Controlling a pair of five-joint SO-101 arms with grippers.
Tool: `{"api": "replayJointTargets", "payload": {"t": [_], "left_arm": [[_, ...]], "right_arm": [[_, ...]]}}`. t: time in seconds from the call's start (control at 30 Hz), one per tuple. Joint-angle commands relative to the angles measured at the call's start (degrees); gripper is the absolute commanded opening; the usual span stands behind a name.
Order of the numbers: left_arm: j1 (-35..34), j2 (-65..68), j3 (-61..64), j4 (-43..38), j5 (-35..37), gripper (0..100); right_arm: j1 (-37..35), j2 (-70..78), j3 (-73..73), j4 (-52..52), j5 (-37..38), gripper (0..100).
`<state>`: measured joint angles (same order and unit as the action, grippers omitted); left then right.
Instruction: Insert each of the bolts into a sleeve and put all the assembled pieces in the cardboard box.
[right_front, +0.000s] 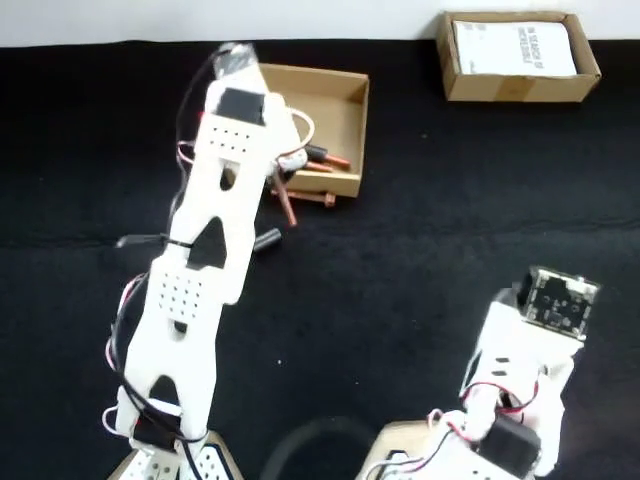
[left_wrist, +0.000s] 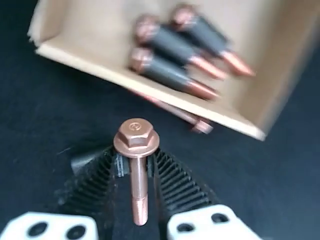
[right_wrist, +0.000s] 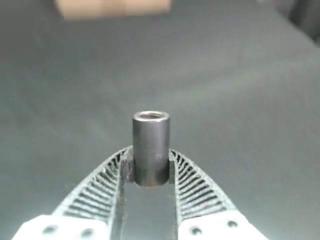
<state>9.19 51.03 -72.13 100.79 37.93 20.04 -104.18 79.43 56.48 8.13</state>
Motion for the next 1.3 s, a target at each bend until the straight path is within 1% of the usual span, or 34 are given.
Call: {"api": "replayJointTargets", "payload": {"t": [0.0,0.13,0.3,0.43,0.53,0.6,0.7,0.8,0.9,1.1,1.27], "left_arm": [[0.7,-10.9,-1.2,0.7,-6.0,1],[0.9,-21.2,3.3,0.7,-10.9,1],[2.0,-35.5,15.4,0.7,-16.7,1],[4.5,-47.5,27.9,0.5,-22.2,1],[8.0,-55.3,34.9,0.4,-23.4,1],[11.0,-59.4,38.2,-1.3,-23.4,1],[15.3,-63.6,43.9,-9.5,-23.0,1],[17.5,-66.1,50.6,-19.4,-23.0,1],[19.3,-68.1,58.1,-28.4,-23.1,1],[23.4,-72.7,68.8,-39.7,-23.0,1],[25.8,-75.1,74.9,-51.5,-22.9,1]], "right_arm": [[-9.5,-0.7,-8.5,-1.1,-8.8,0.7],[-19.2,-0.7,-9.5,-0.8,-11.9,0.7],[-26.6,-0.7,-9.0,-1.1,-19.6,0.7],[-31.0,-0.7,-9.0,-1.1,-20.2,0.7],[-33.2,-0.7,-8.9,-1.1,-20.2,0.7],[-35.8,-0.7,-9.0,-1.1,-20.2,0.7],[-40.0,-0.7,-9.0,-1.1,-20.2,0.7],[-42.5,-0.7,-9.0,-0.8,-20.2,0.7],[-43.1,-0.7,-9.0,-0.7,-20.2,0.7],[-43.0,-0.7,-9.0,-0.7,-20.5,0.7],[-43.0,-0.7,-9.0,-0.7,-20.5,0.7]]}}
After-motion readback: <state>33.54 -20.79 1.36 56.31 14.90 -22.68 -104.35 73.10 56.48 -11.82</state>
